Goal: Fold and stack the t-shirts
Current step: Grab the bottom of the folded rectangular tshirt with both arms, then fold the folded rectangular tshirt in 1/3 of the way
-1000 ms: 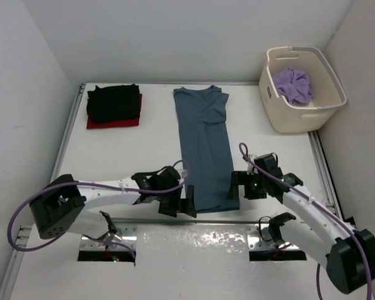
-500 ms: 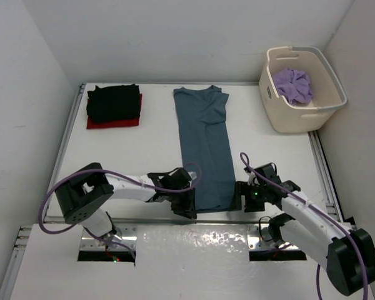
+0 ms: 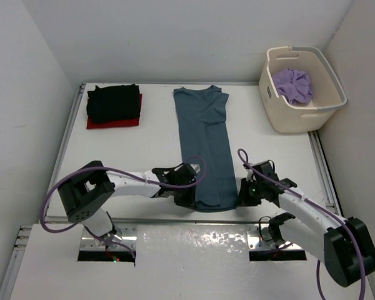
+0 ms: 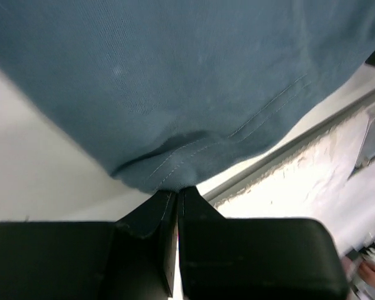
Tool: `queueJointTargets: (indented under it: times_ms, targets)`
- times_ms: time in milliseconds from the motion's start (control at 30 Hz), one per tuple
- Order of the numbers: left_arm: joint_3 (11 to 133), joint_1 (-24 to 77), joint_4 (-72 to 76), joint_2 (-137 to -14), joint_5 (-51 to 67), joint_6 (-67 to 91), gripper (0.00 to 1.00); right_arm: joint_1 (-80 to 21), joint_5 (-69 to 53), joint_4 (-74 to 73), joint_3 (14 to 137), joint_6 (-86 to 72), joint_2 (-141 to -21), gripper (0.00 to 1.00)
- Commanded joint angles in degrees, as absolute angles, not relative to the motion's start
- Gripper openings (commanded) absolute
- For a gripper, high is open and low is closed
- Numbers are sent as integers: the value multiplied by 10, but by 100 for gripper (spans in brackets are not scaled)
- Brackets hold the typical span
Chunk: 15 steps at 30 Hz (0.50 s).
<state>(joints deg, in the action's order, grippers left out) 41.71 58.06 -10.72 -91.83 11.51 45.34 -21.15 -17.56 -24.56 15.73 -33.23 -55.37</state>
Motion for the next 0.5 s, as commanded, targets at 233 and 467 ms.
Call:
queueJointTargets:
  times_ms: [233,467]
  targets:
    - [464,564,-125,-839,14,403,0,-214,-156,-180,238,-309,-557,0]
    - [491,481,-111,-838,14,376,0,-214,-65,-152,332,-300,-620,0]
